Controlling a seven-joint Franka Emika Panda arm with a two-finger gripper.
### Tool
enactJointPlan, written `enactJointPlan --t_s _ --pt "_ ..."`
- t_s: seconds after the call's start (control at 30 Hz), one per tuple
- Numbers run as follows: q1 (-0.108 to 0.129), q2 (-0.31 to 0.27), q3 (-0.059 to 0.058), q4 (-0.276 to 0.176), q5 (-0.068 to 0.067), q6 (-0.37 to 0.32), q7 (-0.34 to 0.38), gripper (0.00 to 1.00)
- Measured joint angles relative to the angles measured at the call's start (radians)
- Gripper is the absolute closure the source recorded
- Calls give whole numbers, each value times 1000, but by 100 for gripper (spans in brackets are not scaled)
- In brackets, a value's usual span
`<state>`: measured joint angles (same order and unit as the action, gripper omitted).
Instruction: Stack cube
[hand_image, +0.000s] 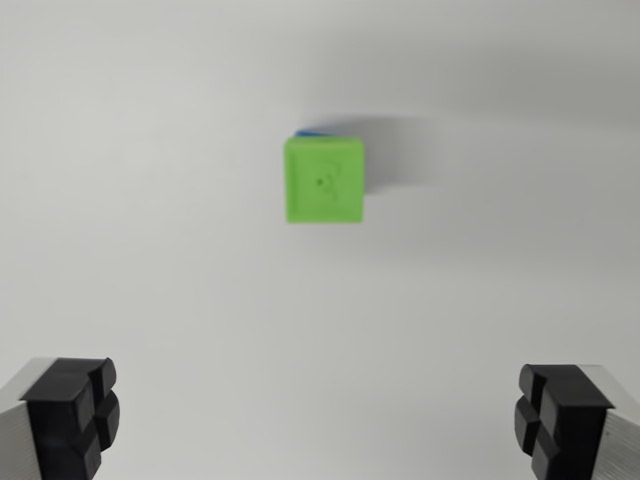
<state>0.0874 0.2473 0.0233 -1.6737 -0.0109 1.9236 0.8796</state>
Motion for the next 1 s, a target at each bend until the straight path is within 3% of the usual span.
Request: enactJointPlan --t_s 1.0 --pt "0 -3 0 17 0 -20 0 0"
